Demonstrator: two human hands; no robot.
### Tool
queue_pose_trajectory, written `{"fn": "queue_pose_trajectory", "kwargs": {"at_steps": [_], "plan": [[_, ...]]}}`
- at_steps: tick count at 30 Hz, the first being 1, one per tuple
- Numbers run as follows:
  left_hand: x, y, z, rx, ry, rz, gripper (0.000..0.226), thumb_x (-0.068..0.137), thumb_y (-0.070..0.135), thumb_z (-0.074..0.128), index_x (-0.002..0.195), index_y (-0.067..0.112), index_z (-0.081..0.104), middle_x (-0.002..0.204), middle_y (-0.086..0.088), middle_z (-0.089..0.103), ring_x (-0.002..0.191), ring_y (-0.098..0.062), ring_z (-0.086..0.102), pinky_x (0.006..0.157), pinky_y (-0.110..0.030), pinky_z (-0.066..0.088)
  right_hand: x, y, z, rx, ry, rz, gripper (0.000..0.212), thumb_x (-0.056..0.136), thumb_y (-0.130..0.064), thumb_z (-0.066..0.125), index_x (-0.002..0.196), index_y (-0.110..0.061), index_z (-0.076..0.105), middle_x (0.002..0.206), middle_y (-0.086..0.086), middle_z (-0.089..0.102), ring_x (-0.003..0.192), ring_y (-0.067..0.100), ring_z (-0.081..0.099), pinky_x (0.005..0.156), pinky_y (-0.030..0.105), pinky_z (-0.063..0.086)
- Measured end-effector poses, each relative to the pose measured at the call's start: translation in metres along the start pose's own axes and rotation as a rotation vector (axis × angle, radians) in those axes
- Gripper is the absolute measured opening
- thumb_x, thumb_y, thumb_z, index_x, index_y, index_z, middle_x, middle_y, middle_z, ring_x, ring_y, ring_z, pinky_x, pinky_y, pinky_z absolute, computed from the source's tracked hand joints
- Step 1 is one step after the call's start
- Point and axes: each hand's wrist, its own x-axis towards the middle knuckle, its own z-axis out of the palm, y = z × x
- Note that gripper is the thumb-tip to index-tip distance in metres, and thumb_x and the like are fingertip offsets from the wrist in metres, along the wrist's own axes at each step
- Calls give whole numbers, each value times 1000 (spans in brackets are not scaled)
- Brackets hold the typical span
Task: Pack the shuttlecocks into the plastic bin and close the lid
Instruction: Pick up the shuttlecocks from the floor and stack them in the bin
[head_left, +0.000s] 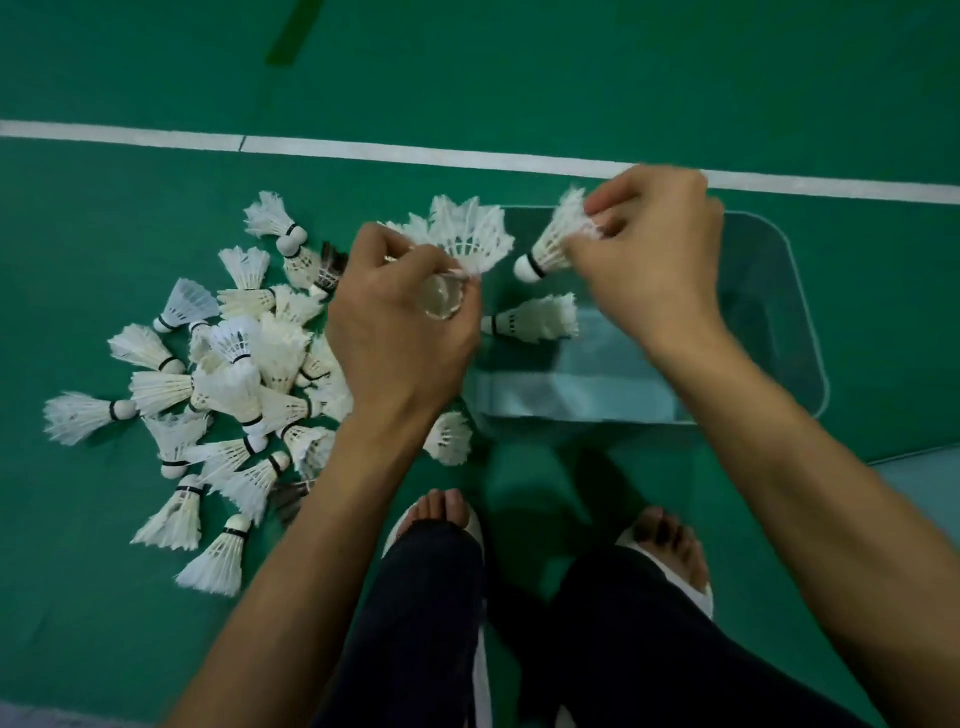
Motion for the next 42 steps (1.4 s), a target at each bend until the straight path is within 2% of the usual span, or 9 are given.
{"fn": "queue_pose_trajectory", "kwargs": {"at_steps": [5, 9, 13, 17, 22, 28, 34, 39, 42], "plan": [[-3, 34, 41, 101, -334, 149, 12, 85, 34, 73, 88, 23, 77, 93, 2, 55, 76, -22, 58, 58, -29, 40, 51, 99, 0, -58, 36, 455, 10, 76, -24, 78, 83, -18, 77, 94, 4, 77, 90, 22, 73, 85, 34, 60], [-5, 44, 74, 276, -650, 90, 13, 77, 18, 68, 87, 19, 75, 96, -2, 60, 82, -30, 63, 64, -33, 41, 59, 133, 31, -31, -12, 715, 20, 85, -17, 75, 98, -4, 68, 99, 6, 68, 84, 23, 64, 71, 24, 47], [-1, 32, 93, 361, -867, -90, 19, 75, 8, 66, 94, 10, 70, 98, -10, 62, 87, -33, 63, 68, -34, 46, 68, 140, 68, 61, -23, 804, 28, 82, -14, 77, 105, -4, 65, 102, 7, 67, 89, 26, 65, 74, 28, 54], [1, 16, 103, 383, -947, -126, 23, 78, 10, 70, 71, 10, 48, 74, -6, 49, 76, -31, 54, 65, -33, 44, 70, 136, 103, 242, -119, 908, 33, 71, -5, 79, 101, 0, 68, 94, 7, 73, 82, 26, 72, 79, 41, 63], [1, 13, 110, 296, -987, -174, 16, 74, 8, 73, 74, 7, 57, 66, -5, 52, 72, -28, 60, 60, -31, 44, 69, 136, 113, 407, -211, 937, 23, 82, 2, 67, 105, 0, 68, 98, 12, 75, 69, 22, 67, 48, 25, 55], [2, 12, 104, 144, -950, -270, 15, 74, 13, 83, 81, 1, 77, 69, -5, 70, 56, -12, 59, 42, -20, 42, 52, 132, 50, -48, -234, 426, 21, 84, -4, 62, 103, -7, 69, 100, 4, 70, 95, 19, 67, 89, 31, 56], [0, 19, 99, 54, -939, -331, 17, 72, 26, 90, 76, 12, 81, 61, 2, 66, 55, -4, 54, 49, -22, 37, 4, 117, 18, -243, -690, -309, 29, 74, -17, 73, 102, -24, 72, 108, -3, 69, 107, 16, 53, 88, 31, 46], [-7, 25, 103, -17, -938, -342, 22, 70, 24, 92, 85, 12, 81, 74, 0, 69, 67, -9, 60, 60, -22, 44, -2, 123, 26, -447, -656, -392, 18, 84, -34, 77, 91, -19, 70, 95, 3, 68, 103, 22, 51, 82, 37, 47], [-7, 25, 105, -128, -926, -419, 61, 62, 26, 98, 116, 14, 72, 106, -5, 73, 100, -20, 69, 81, -28, 51, 6, 126, 22, -487, -602, -283, 5, 85, -26, 73, 83, -21, 70, 88, 6, 69, 100, 29, 58, 77, 38, 50]]}}
